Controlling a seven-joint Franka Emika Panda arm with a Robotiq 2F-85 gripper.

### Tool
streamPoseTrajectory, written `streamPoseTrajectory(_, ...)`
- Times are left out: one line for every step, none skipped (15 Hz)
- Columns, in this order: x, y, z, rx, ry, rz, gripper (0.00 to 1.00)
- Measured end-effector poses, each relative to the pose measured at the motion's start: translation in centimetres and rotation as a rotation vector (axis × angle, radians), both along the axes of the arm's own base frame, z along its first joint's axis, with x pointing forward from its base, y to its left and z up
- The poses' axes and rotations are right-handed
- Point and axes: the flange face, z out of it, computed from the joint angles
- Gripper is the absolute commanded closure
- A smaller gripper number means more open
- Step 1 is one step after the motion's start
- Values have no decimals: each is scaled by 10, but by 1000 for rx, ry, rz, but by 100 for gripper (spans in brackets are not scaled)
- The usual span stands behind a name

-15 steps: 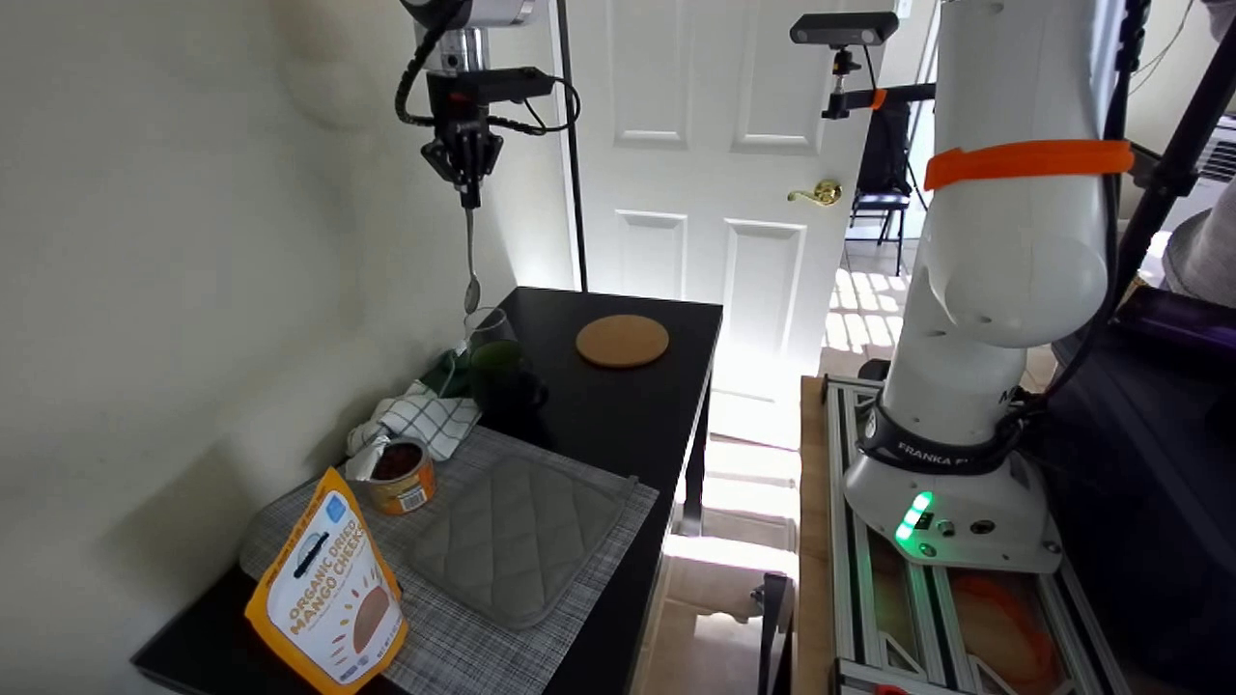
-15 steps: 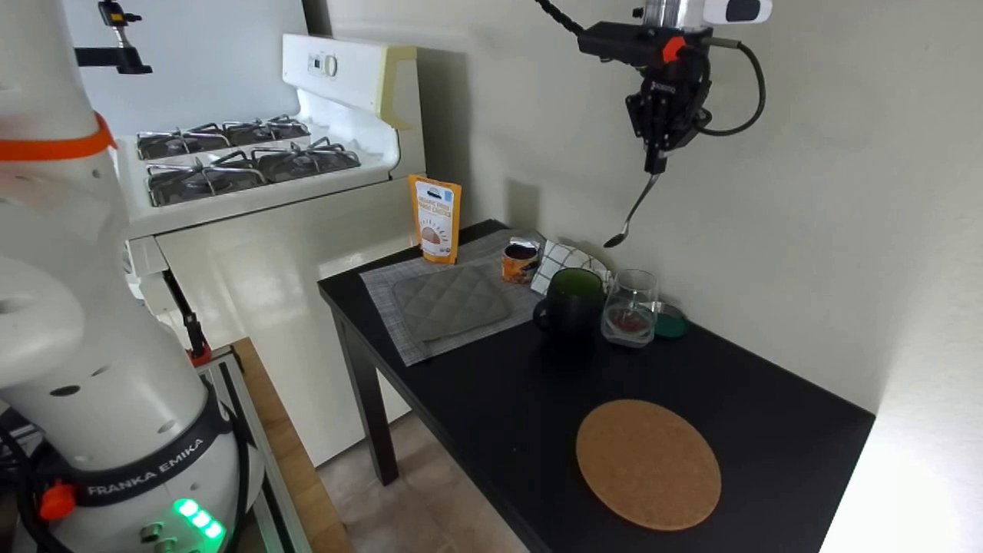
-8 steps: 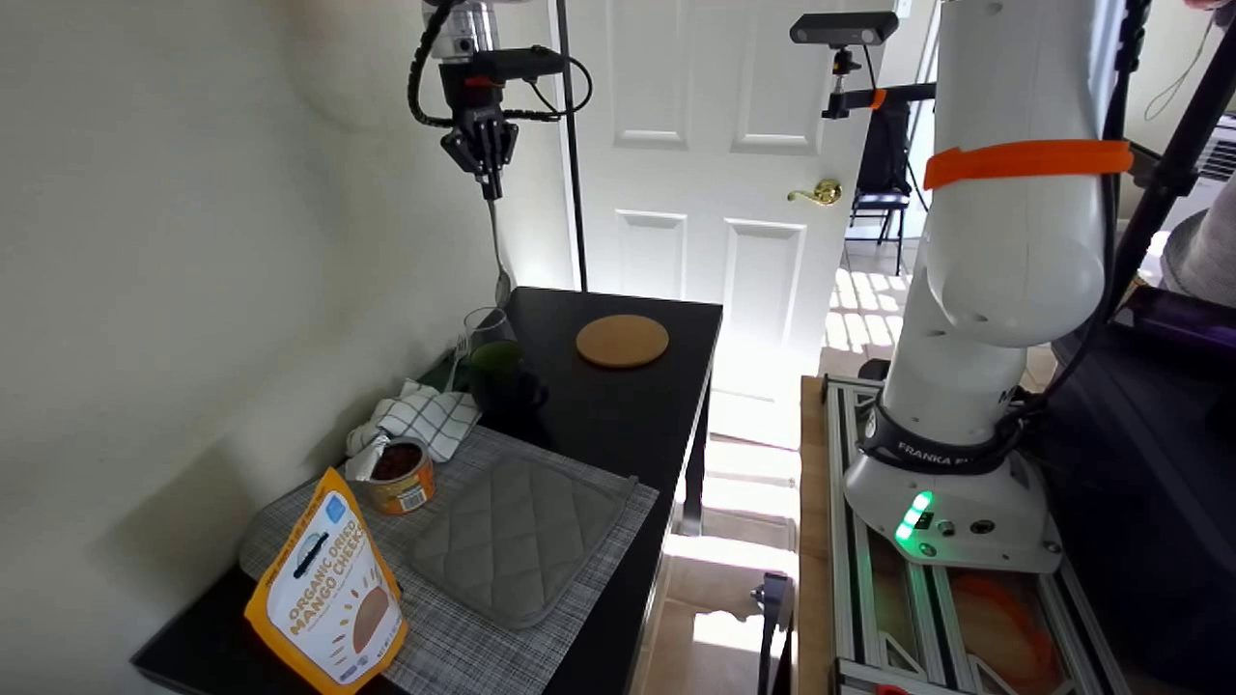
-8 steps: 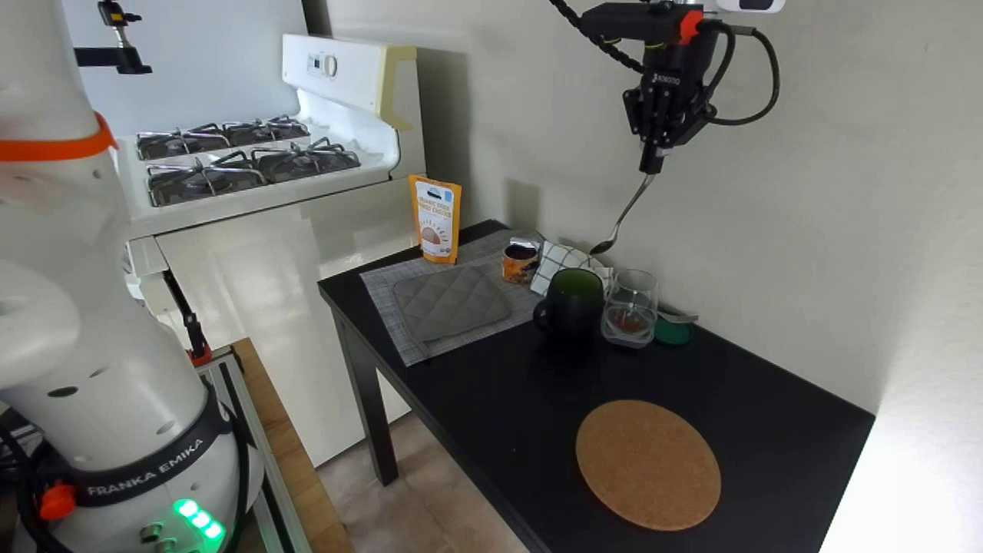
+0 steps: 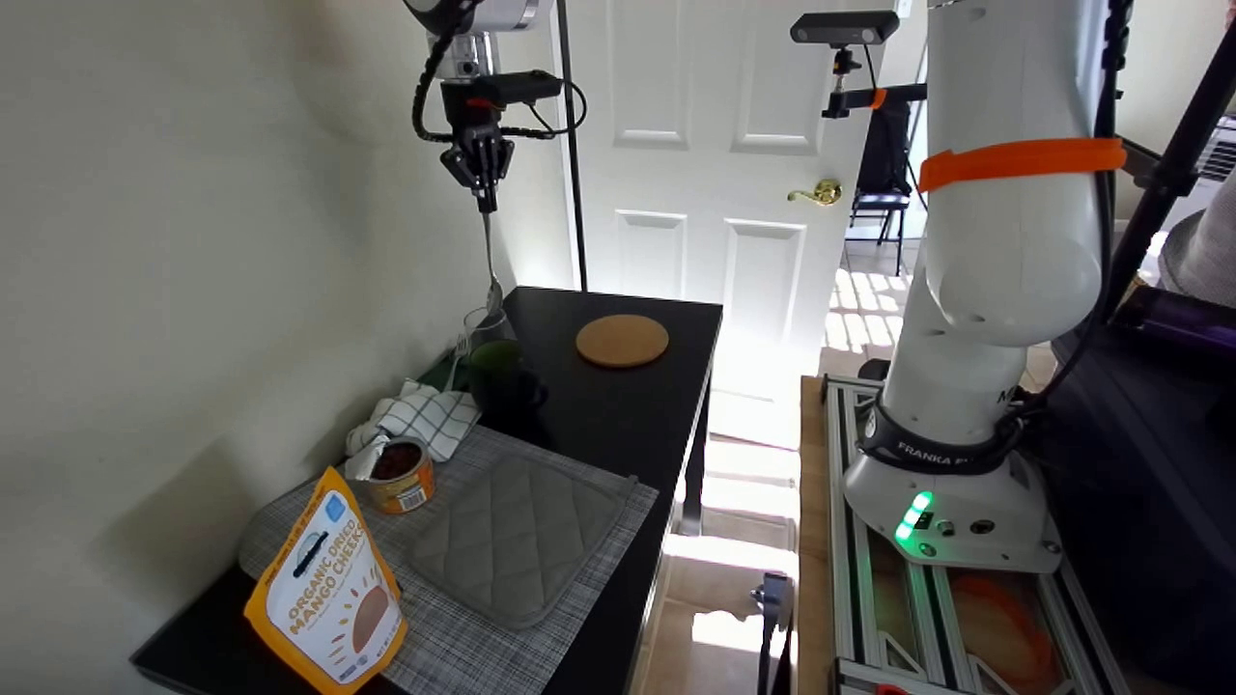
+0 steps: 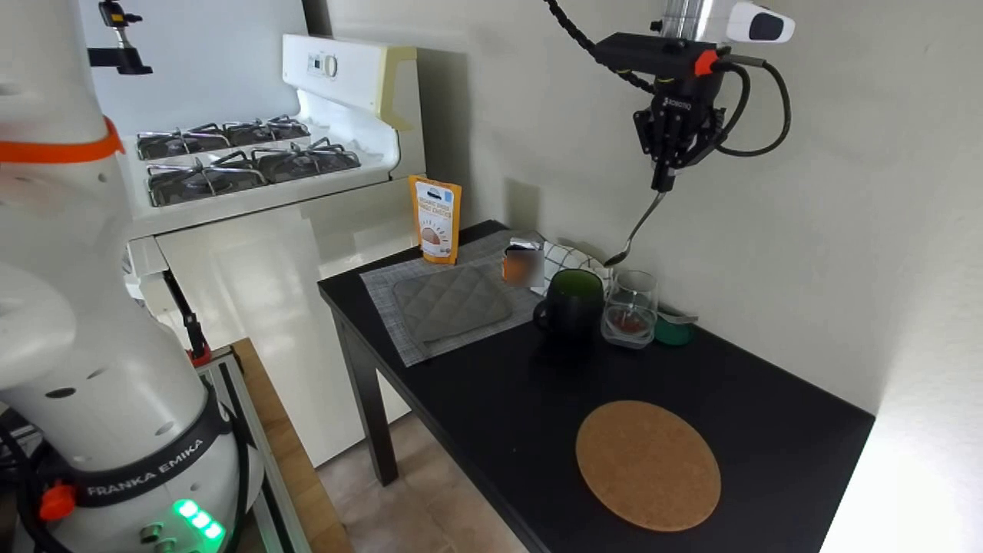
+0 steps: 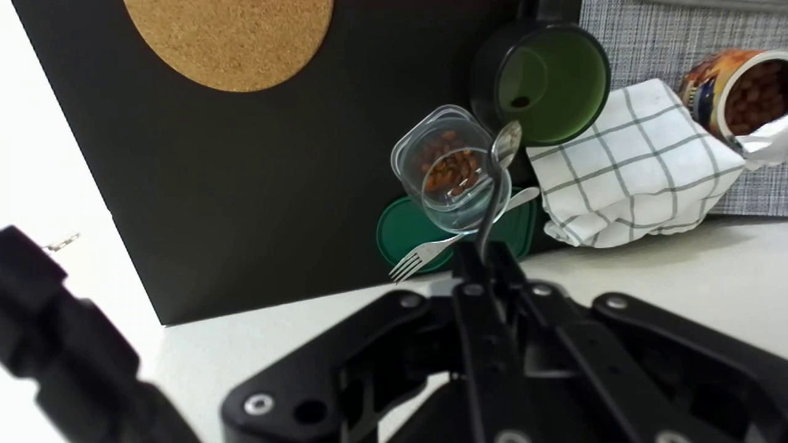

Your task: Move the spoon to the black mug cup

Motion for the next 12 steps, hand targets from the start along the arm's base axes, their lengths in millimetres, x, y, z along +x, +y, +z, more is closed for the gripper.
streamPoseTrajectory(0,-4,-4,13,3,11,98)
streamPoseTrajectory(-2,-10,-8,29,4,32,98)
streamPoseTrajectory(-5,-16,-12,48,4,56,98)
streamPoseTrajectory(-9,-23,-16,68,2,82,98)
streamPoseTrajectory(-13,-32,-19,90,-1,111,98)
streamPoseTrajectory(-17,-42,-21,107,-9,141,98)
streamPoseTrajectory(-21,-52,-22,120,-19,170,98)
streamPoseTrajectory(-26,-63,-23,130,-28,199,93)
streamPoseTrajectory(-31,-74,-23,136,-39,233,93)
streamPoseTrajectory(-35,-84,-22,138,-48,255,93)
streamPoseTrajectory(-38,-90,-21,138,-53,265,93)
streamPoseTrajectory(-39,-93,-20,138,-56,270,93)
